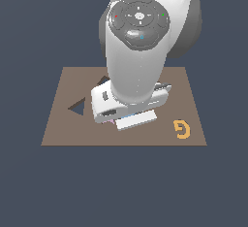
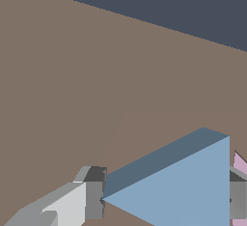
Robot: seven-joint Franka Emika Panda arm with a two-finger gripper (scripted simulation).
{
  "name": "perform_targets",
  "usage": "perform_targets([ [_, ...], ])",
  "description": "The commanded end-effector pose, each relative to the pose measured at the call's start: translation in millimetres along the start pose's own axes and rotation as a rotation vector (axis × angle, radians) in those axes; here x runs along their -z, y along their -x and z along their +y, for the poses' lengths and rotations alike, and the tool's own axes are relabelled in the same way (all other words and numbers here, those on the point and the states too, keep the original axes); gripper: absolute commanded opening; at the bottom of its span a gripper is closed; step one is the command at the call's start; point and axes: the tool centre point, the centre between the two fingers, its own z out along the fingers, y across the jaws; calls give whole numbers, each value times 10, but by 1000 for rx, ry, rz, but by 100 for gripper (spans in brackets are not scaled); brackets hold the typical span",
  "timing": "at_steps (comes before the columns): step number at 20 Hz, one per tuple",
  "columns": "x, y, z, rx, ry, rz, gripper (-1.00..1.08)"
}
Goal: Insert a designated object into the corresponding slot on a board.
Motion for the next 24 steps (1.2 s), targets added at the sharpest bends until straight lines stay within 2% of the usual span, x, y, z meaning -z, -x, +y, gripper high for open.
perform_targets([
  [1,7,105,72,61,0,0,-100],
  [14,33,636,664,449,1,0,-100],
  [24,50,824,1141,692,1,-1,-100],
])
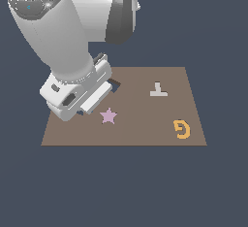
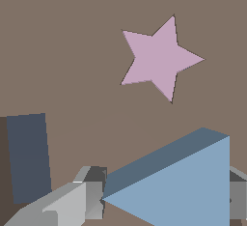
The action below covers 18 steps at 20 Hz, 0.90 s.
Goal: Insert a designated object into the corresponding slot on a board.
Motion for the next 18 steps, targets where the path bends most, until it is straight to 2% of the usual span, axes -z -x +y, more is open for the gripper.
perform_targets([
  [1,5,80,63,52,0,0,-100],
  [10,13,257,242,169,0,0,-100],
  [18,14,296,299,202,0,0,-100],
])
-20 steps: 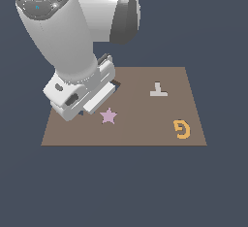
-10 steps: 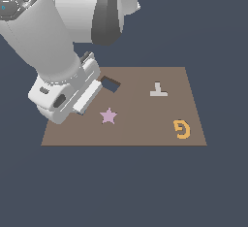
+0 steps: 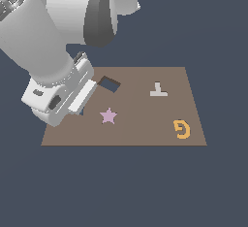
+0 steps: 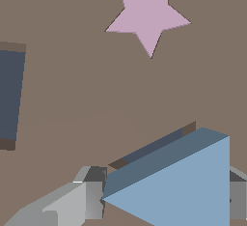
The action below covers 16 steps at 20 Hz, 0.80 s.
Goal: Insert a designated object into the corresponding slot on a board.
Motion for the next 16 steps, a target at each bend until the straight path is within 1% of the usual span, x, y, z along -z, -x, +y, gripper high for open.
perform_targets([
  [1,2,-4,5,3,0,0,-100],
  [11,-101,-9,4,2,2,1,-100],
  [12,-101,-9,4,2,2,1,100],
  [16,-101,-9,4,2,2,1,100],
])
